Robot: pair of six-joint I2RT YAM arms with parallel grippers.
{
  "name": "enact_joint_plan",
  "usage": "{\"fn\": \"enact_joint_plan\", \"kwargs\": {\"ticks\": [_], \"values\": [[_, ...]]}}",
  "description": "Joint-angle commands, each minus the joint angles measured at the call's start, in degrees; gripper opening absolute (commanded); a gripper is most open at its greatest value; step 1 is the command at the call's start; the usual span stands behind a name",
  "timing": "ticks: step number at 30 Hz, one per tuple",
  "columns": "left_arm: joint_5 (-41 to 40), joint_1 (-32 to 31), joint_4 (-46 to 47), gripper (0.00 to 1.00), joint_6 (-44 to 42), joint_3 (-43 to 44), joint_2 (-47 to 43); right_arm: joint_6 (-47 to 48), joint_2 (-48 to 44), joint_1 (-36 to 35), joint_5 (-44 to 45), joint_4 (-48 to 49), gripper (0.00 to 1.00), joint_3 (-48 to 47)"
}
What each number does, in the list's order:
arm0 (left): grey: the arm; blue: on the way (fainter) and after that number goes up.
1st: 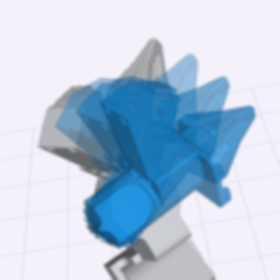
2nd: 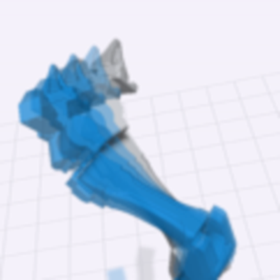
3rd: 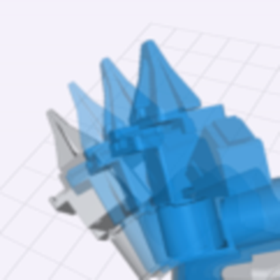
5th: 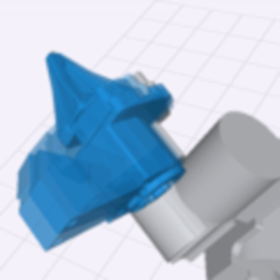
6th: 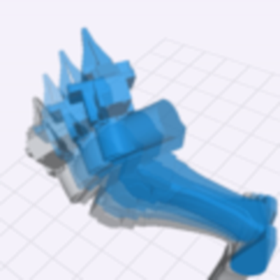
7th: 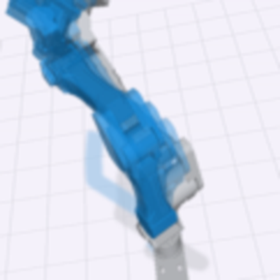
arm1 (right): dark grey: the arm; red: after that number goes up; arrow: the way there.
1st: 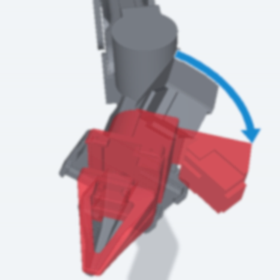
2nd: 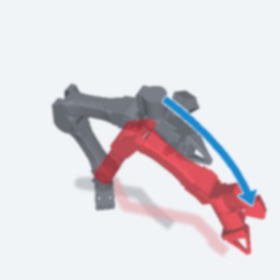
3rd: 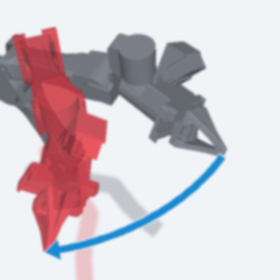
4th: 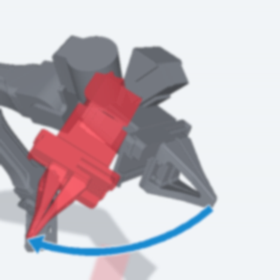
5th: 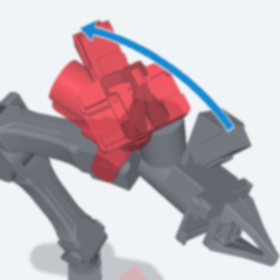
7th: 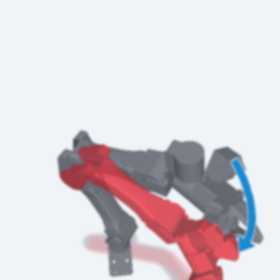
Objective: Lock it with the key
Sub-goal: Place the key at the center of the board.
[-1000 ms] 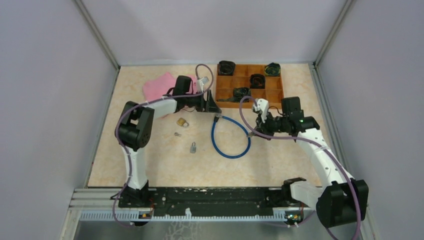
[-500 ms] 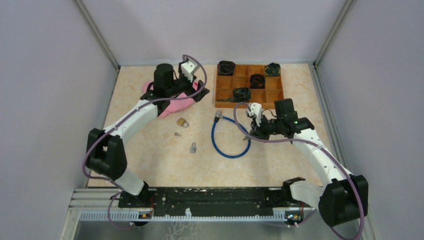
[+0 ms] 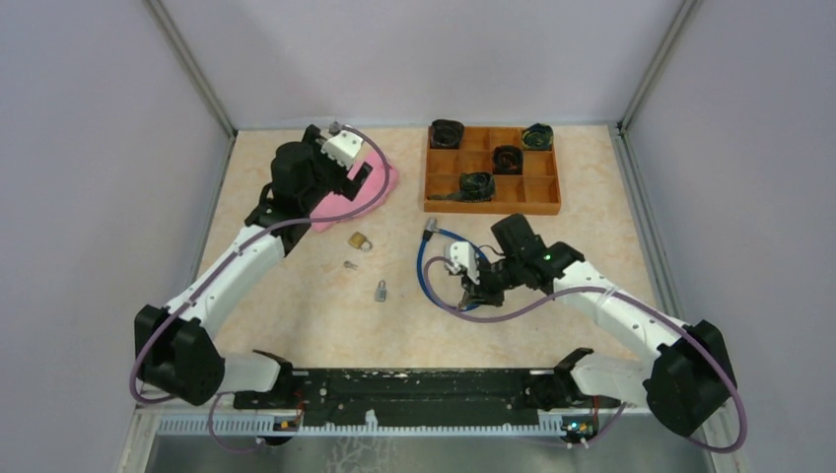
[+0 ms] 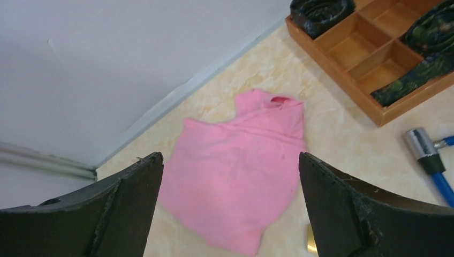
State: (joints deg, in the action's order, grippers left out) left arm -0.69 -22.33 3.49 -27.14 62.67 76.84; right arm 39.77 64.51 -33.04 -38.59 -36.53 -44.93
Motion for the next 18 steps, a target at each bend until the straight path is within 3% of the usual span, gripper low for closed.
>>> {"fn": "enact_joint_plan", "kwargs": {"ticks": [1, 5, 12, 18], "values": [[-3.97, 0.85, -2.55, 1.0, -2.47, -3.9, -3.78, 1.81, 0.56, -5.9, 2.16, 1.74, 0.0, 0.61], [-0.5, 1.88, -2.83, 1.0, -0.62, -7.16, -7.28, 3.25, 0.73, -12.56, 7.15, 2.88, 0.0, 3.11], [9.95, 1.94, -8.79, 1.0, 0.88, -5.59, -8.11, 3.03, 8.25, -13.64, 4.48, 4.56, 0.0, 0.95], [11.41, 1.96, -8.59, 1.0, 1.49, -5.24, -6.65, 0.04, 14.84, -14.17, 6.58, 4.95, 0.0, -0.99]]}}
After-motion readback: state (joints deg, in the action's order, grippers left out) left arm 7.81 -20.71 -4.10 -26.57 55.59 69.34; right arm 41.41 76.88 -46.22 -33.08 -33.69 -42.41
